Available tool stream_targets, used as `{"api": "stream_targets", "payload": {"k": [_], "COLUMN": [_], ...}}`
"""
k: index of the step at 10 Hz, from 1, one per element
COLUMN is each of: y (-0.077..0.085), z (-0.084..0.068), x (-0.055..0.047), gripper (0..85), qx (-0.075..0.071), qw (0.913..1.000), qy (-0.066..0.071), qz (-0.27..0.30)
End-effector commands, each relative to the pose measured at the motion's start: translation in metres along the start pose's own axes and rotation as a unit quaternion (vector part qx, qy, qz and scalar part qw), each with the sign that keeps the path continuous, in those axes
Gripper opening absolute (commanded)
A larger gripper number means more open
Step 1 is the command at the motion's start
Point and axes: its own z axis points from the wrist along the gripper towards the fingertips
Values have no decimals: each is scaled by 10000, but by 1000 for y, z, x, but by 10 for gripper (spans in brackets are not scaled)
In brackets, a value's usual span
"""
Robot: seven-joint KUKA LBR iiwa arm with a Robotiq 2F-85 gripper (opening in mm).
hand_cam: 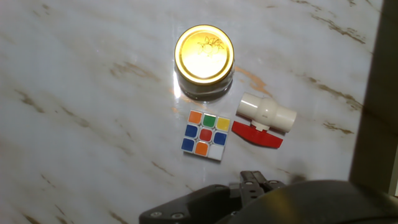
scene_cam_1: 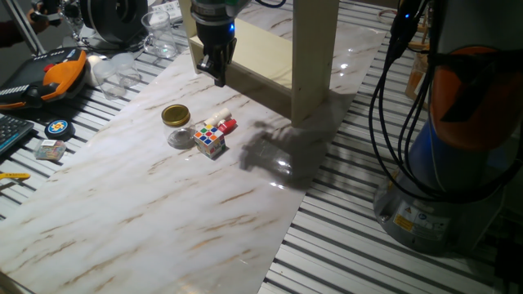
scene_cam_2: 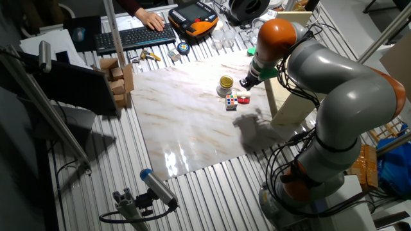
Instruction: Take the object down from the shelf
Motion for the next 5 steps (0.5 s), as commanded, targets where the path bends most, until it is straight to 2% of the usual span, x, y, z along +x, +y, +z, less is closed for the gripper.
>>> {"api": "stream_targets", "payload": {"k": [1,5], "y": [0,-4], "z": [0,2], "x": [0,2], "gripper": [0,0], "qx": [0,-38], "qw": [10000,10000], "qy": [0,-39], "qz": [0,-35]}}
